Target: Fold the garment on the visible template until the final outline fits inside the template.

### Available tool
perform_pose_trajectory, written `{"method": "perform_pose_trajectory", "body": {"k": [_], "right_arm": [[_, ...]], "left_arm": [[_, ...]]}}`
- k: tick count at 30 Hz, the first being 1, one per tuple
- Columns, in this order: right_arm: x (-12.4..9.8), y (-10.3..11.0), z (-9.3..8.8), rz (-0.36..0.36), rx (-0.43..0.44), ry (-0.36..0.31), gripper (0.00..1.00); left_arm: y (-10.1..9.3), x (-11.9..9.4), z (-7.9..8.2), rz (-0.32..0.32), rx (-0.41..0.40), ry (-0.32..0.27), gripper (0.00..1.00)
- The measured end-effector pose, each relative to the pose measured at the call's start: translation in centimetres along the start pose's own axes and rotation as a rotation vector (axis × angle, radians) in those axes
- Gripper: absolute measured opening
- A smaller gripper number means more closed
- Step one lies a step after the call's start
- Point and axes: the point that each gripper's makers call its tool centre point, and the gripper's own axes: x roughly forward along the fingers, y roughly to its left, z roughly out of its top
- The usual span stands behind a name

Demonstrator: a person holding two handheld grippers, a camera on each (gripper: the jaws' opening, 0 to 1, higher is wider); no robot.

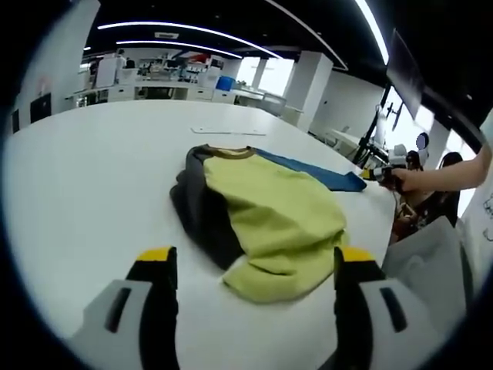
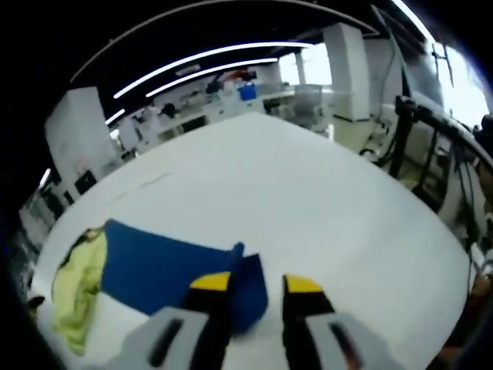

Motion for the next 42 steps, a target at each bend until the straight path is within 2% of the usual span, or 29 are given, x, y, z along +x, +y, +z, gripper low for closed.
{"method": "perform_pose_trajectory", "body": {"k": [5, 14, 20, 21, 26, 36, 40, 42], "right_arm": [[0.7, -0.2, -0.7, -0.004, -0.024, 0.037, 0.18], [1.4, 1.4, -2.4, 0.016, -0.067, 0.106, 0.15], [1.3, 1.4, -2.5, 0.011, -0.073, 0.112, 0.03], [1.2, 1.1, -2.6, -0.001, -0.097, 0.123, 0.0], [0.8, 1.1, -2.4, -0.001, -0.09, 0.113, 0.0], [0.3, -1.1, -0.8, -0.061, -0.056, 0.072, 0.0], [0.0, -1.6, -1.2, -0.078, -0.055, 0.08, 0.0], [0.1, -2.5, -1.5, -0.09, -0.054, 0.09, 0.0]], "left_arm": [[-0.1, 0.1, -0.2, 0.001, -0.006, 0.002, 0.81], [0.0, -0.1, -0.6, 0.008, -0.02, 0.005, 0.8], [0.1, -0.2, -0.6, 0.011, -0.022, 0.006, 0.8], [0.2, -0.2, -0.7, 0.011, -0.022, 0.007, 0.8], [0.1, -0.1, -0.8, 0.006, -0.022, 0.011, 0.8], [-0.1, 0.3, -0.6, -0.003, -0.022, 0.009, 0.8], [-0.3, 0.3, -0.8, -0.006, -0.021, 0.013, 0.8], [-0.4, 0.3, -0.9, -0.007, -0.021, 0.014, 0.8]]}}
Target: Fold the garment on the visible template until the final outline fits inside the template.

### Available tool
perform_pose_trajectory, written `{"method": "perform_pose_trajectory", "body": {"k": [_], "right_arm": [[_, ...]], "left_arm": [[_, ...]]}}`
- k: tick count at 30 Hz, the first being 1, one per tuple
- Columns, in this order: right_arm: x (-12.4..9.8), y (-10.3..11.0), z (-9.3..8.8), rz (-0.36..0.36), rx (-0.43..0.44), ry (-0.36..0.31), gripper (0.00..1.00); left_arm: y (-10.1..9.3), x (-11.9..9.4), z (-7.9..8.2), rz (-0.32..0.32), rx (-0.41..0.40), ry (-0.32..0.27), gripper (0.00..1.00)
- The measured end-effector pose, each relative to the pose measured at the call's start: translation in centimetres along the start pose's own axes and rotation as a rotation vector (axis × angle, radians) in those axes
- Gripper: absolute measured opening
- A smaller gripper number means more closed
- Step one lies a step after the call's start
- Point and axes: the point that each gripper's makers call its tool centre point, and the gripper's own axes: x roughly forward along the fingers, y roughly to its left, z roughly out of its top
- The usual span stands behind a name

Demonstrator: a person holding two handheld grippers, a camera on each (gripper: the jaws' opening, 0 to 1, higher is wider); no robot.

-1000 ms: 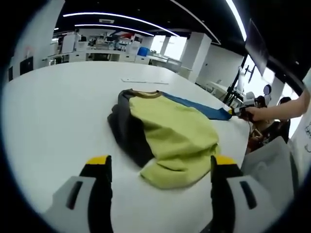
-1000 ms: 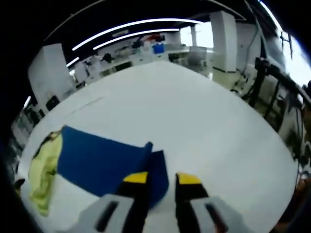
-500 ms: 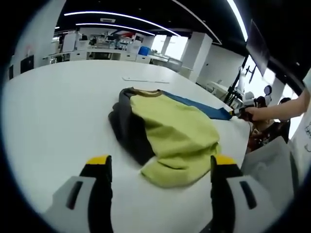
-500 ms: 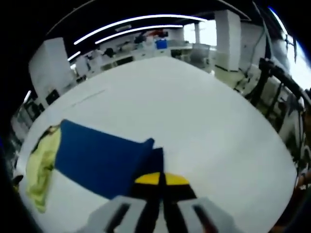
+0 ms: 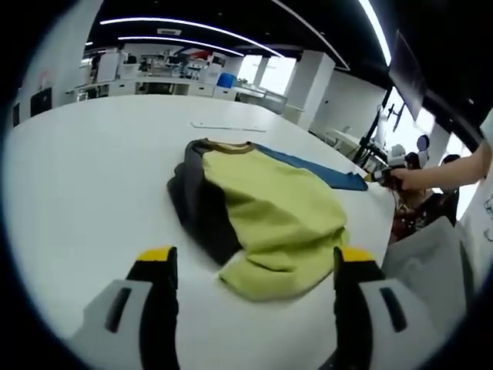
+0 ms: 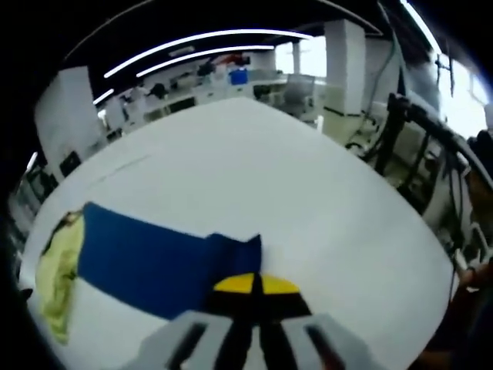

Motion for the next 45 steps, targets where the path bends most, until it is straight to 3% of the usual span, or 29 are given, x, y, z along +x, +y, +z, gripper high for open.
{"method": "perform_pose_trajectory", "body": {"k": [4, 10, 14, 18, 24, 32, 35, 41, 45], "right_arm": [[-0.6, -0.5, -1.0, -0.018, 0.002, 0.024, 0.0], [-0.3, -0.4, -0.9, -0.011, 0.008, 0.027, 0.0], [-0.4, 0.1, -0.4, 0.037, 0.029, -0.008, 0.0], [-0.8, 0.6, -0.5, 0.062, 0.017, -0.023, 0.2], [-1.2, 2.2, 0.5, 0.196, -0.015, -0.087, 0.59], [-2.1, 4.6, 1.2, 0.327, -0.103, -0.136, 0.92], [-2.4, 5.5, 1.5, 0.359, -0.164, -0.162, 0.99], [-3.3, 7.6, 1.2, 0.42, -0.235, -0.155, 0.99], [-4.4, 9.3, 1.8, 0.467, -0.253, -0.187, 0.99]], "left_arm": [[0.0, 0.0, -0.2, -0.001, 0.0, 0.007, 0.8], [0.1, 0.0, -0.2, 0.0, -0.001, 0.008, 0.8], [0.1, 0.0, -0.1, 0.001, -0.003, 0.003, 0.8], [0.2, 0.0, -0.1, 0.002, -0.003, 0.001, 0.8], [0.4, 0.0, 0.0, 0.001, -0.006, -0.005, 0.8], [0.8, 0.0, 0.3, 0.0, -0.012, -0.012, 0.8], [0.9, 0.0, 0.4, 0.001, -0.019, -0.015, 0.8], [1.7, 0.4, 0.4, 0.005, -0.022, -0.008, 0.78], [2.3, 0.4, 0.3, 0.022, -0.03, 0.002, 0.75]]}}
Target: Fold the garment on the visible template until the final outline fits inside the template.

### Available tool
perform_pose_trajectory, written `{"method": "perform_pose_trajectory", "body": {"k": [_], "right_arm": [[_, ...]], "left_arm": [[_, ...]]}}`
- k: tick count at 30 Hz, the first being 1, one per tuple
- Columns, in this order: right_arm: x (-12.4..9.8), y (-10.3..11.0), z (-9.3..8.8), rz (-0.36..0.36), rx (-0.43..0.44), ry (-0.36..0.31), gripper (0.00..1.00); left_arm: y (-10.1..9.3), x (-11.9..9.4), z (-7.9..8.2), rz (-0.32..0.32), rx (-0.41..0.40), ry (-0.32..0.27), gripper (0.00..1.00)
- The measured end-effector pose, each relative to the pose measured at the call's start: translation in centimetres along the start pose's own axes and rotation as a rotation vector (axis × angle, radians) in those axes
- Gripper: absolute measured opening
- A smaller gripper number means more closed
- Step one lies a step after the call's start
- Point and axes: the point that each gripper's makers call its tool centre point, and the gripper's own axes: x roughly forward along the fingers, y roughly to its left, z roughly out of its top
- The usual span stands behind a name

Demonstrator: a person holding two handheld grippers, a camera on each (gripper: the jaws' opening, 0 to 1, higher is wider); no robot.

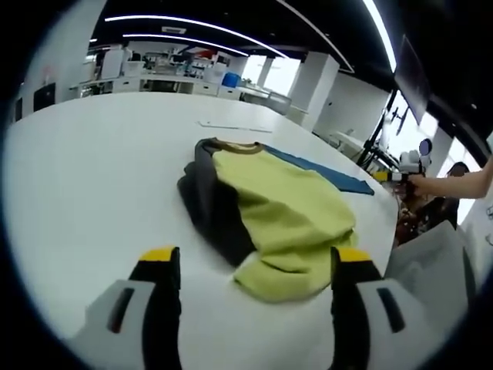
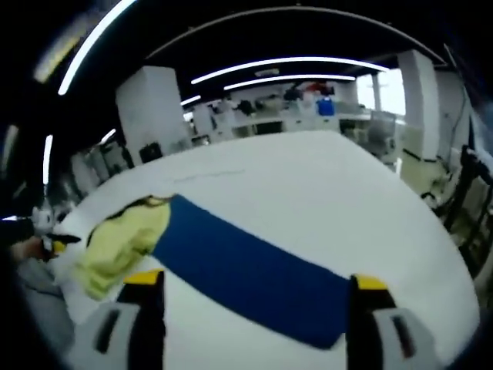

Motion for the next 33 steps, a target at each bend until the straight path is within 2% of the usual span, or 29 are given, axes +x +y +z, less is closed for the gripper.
{"method": "perform_pose_trajectory", "body": {"k": [3, 7, 11, 14, 17, 21, 25, 28, 31, 33], "right_arm": [[-0.3, 2.2, 0.6, 0.048, -0.029, -0.004, 0.99], [-0.6, 3.8, 1.0, 0.079, -0.049, -0.015, 0.99], [-0.6, 4.0, 0.8, 0.095, -0.042, -0.027, 0.99], [-1.0, 4.5, 0.2, 0.095, -0.051, -0.016, 0.99], [-1.4, 5.1, -0.1, 0.102, -0.056, -0.008, 0.99], [-1.7, 5.7, -0.4, 0.108, -0.054, -0.009, 0.99], [-1.7, 5.9, -1.0, 0.108, -0.054, 0.002, 0.99], [-1.9, 6.1, -1.2, 0.11, -0.056, 0.009, 0.99], [-2.2, 6.2, -1.5, 0.109, -0.056, 0.015, 0.96], [-2.3, 6.1, -1.7, 0.105, -0.05, 0.013, 0.97]], "left_arm": [[0.6, 0.4, 0.0, 0.012, -0.017, 0.0, 0.72], [1.5, 1.0, -0.3, 0.039, -0.041, 0.016, 0.64], [2.8, 1.6, -0.7, 0.069, -0.094, 0.02, 0.51], [3.1, 1.8, -0.9, 0.084, -0.118, 0.025, 0.42], [3.2, 2.3, -1.2, 0.097, -0.142, 0.035, 0.39], [3.5, 2.8, -1.8, 0.1, -0.135, 0.056, 0.35], [3.6, 3.2, -1.7, 0.102, -0.142, 0.061, 0.26], [3.4, 3.4, -1.9, 0.103, -0.148, 0.066, 0.17], [3.2, 3.4, -2.0, 0.102, -0.144, 0.079, 0.03], [3.2, 3.5, -1.9, 0.107, -0.132, 0.078, 0.0]]}}
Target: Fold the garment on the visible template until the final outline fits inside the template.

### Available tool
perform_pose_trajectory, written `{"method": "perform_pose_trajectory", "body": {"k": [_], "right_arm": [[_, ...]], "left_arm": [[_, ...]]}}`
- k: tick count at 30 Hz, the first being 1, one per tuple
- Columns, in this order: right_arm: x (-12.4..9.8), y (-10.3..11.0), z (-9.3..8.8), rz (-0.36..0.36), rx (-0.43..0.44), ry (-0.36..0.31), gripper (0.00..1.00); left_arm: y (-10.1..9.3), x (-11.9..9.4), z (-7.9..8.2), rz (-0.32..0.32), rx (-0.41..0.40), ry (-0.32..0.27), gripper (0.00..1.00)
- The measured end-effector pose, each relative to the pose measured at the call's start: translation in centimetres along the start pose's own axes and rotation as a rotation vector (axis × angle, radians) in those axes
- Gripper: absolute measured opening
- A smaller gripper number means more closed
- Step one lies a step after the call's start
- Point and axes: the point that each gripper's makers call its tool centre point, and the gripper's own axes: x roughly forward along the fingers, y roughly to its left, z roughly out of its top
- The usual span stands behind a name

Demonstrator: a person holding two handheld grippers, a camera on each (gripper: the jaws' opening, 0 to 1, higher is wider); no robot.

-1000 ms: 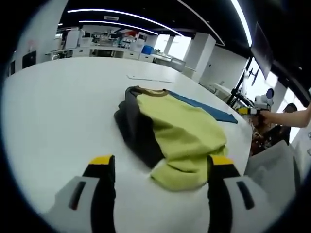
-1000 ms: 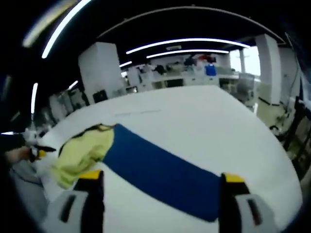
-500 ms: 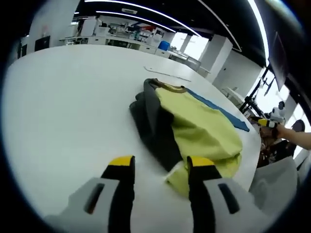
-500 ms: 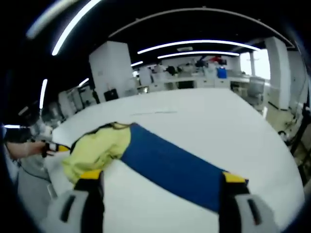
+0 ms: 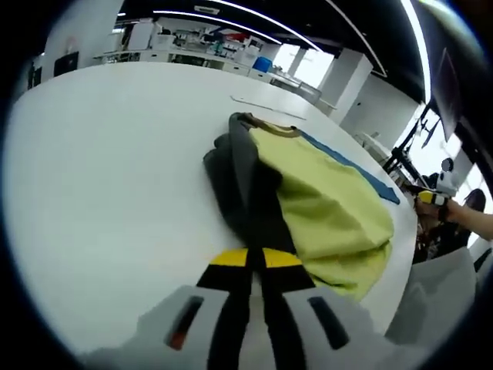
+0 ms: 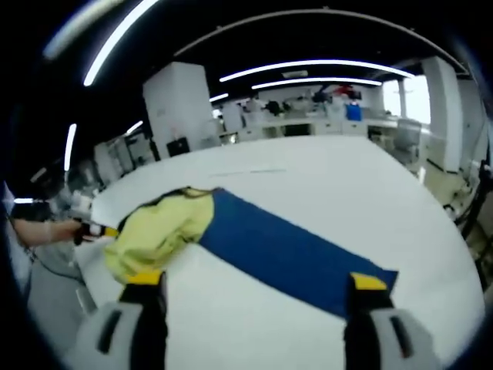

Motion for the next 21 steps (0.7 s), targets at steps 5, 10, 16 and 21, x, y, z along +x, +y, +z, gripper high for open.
{"method": "perform_pose_trajectory", "body": {"k": [5, 10, 16, 21], "right_arm": [[-0.3, 0.0, -0.3, -0.007, 0.013, -0.001, 0.96], [-0.5, 0.1, -0.6, -0.011, 0.017, 0.004, 0.95], [-0.7, 0.2, -0.6, -0.013, 0.023, -0.003, 0.94], [-0.8, 0.6, -0.3, -0.01, 0.029, -0.022, 0.94]], "left_arm": [[-0.1, -0.2, 0.5, -0.006, -0.001, -0.001, 0.0], [-0.3, -0.5, 2.1, -0.011, 0.003, -0.032, 0.0], [-1.2, -1.3, 4.8, -0.025, 0.046, -0.073, 0.0], [-1.7, -1.8, 7.0, -0.04, 0.065, -0.106, 0.0]]}}
